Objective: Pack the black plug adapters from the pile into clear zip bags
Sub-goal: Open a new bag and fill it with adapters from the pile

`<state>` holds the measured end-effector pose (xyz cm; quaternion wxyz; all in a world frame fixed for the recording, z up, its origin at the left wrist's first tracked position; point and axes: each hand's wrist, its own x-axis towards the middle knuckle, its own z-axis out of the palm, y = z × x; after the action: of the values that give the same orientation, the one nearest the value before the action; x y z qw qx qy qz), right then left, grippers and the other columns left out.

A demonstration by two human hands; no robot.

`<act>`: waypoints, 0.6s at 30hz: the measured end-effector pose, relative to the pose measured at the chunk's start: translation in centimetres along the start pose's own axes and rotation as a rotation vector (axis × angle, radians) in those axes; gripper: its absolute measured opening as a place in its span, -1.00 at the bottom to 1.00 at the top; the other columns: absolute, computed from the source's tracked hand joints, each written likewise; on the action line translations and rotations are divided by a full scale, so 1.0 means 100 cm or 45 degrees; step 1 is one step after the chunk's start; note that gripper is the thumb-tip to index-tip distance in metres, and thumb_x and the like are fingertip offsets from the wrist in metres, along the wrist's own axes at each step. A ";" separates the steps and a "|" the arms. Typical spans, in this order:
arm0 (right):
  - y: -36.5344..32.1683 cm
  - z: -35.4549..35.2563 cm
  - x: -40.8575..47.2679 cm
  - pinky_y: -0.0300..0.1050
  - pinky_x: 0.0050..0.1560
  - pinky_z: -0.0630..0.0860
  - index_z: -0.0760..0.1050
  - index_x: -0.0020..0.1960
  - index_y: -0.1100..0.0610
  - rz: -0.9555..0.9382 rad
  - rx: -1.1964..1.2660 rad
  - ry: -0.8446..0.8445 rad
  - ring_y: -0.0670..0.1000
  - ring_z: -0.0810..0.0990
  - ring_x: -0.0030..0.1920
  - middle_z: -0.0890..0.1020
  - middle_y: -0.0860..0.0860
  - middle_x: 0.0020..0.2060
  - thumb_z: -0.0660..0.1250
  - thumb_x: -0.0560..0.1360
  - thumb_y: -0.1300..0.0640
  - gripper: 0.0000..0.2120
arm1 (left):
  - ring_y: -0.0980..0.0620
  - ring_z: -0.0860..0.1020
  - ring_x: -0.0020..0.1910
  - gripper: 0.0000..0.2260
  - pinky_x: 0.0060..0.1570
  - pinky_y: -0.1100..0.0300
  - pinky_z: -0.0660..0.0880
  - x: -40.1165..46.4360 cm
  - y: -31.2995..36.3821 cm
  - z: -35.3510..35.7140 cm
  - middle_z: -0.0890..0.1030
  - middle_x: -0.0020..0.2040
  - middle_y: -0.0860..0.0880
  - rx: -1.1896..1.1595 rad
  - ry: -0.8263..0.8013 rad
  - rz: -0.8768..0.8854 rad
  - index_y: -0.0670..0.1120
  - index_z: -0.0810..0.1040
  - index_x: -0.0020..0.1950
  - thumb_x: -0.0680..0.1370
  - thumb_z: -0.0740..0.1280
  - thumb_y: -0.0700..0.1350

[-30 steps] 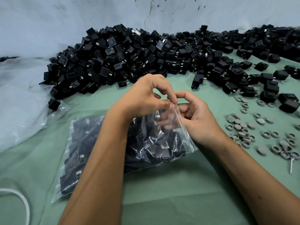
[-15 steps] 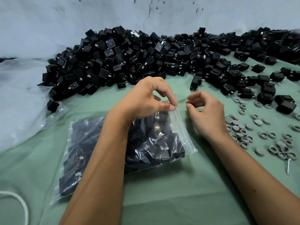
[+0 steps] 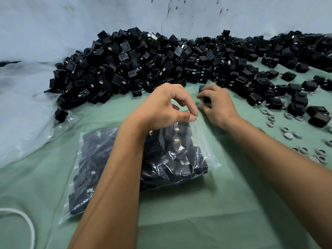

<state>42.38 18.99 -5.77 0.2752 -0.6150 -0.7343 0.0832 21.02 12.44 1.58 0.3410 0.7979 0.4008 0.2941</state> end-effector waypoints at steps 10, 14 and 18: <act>-0.027 0.002 -0.067 -0.08 0.07 0.66 0.67 0.10 0.01 0.272 0.915 0.177 -0.11 0.72 -0.04 0.74 -0.06 -0.08 0.58 0.46 0.01 -0.76 | 0.00 0.59 0.09 -0.88 0.13 -0.06 0.57 0.000 0.002 -0.002 0.64 0.02 -0.01 0.028 -0.009 0.000 -0.01 0.75 -0.12 0.41 0.62 -0.17; -0.030 -0.001 -0.084 0.09 0.14 0.66 0.68 0.11 0.02 0.177 1.107 0.179 0.10 0.72 0.00 0.75 -0.01 -0.03 0.60 0.44 0.07 -0.74 | 0.00 0.59 0.10 -0.90 0.12 -0.06 0.58 -0.001 0.002 -0.002 0.63 0.02 -0.01 0.037 -0.010 -0.001 -0.05 0.76 -0.12 0.41 0.62 -0.16; -0.036 -0.004 -0.088 0.25 0.04 0.66 0.70 0.09 0.01 0.036 1.042 0.062 0.15 0.72 -0.08 0.75 0.01 -0.09 0.63 0.40 0.11 -0.71 | -0.04 0.58 0.11 -0.90 0.13 -0.10 0.57 -0.001 0.002 -0.002 0.63 0.03 -0.06 0.044 -0.011 -0.005 -0.08 0.75 -0.12 0.41 0.61 -0.21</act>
<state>40.28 9.69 -6.47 0.5133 -0.4666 -0.6253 0.3576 20.92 12.36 1.82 0.3293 0.8042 0.4059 0.2831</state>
